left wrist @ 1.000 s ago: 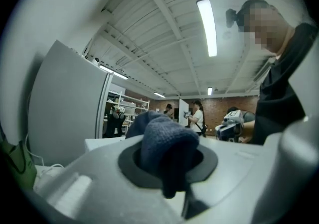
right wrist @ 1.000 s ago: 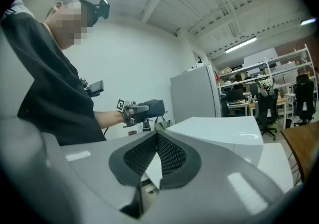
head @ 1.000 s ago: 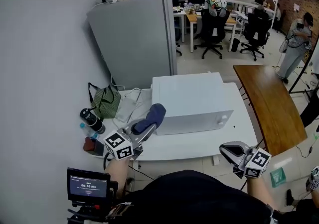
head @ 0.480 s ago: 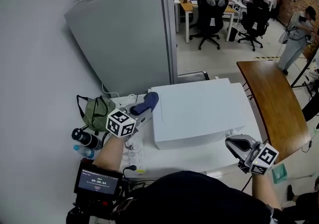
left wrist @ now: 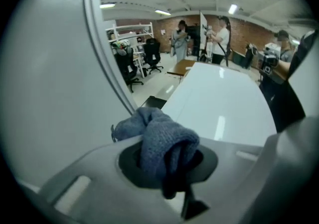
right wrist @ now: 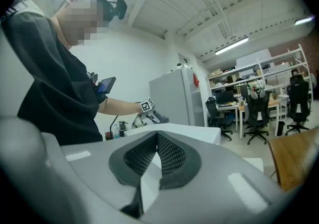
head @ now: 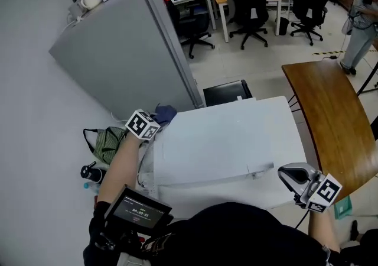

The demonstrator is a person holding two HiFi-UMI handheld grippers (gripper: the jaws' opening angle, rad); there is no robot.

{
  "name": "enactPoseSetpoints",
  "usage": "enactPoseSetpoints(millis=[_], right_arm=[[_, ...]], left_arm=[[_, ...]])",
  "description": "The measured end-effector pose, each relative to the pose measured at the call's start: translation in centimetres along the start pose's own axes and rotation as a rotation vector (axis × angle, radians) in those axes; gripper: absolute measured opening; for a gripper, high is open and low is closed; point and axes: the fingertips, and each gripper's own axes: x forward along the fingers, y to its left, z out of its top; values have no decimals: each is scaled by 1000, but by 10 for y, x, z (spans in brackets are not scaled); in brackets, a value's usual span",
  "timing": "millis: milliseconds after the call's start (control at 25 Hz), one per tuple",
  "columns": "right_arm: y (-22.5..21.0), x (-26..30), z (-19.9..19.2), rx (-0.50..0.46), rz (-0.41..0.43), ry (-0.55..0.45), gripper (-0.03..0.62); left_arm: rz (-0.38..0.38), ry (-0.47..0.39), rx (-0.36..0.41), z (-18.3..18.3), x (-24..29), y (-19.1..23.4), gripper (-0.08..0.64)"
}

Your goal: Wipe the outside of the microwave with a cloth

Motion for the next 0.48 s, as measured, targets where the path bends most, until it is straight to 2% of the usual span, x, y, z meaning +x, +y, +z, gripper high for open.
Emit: enactPoseSetpoints(millis=[80,200,360,480], right_arm=[[-19,-23,-8,28,-41,-4,6],[-36,-56,-22,60,-99,-12,6],[-47,-101,-32,85,-193,-25,6],[-47,-134,-36,98,-277,-20,6]], left_arm=[[-53,28,67,34,21,-20,57],[-137,17,157,96,60,-64,57],[-189,3,311,177,106,-122,57],[-235,-24,399,228,132,-161,57]])
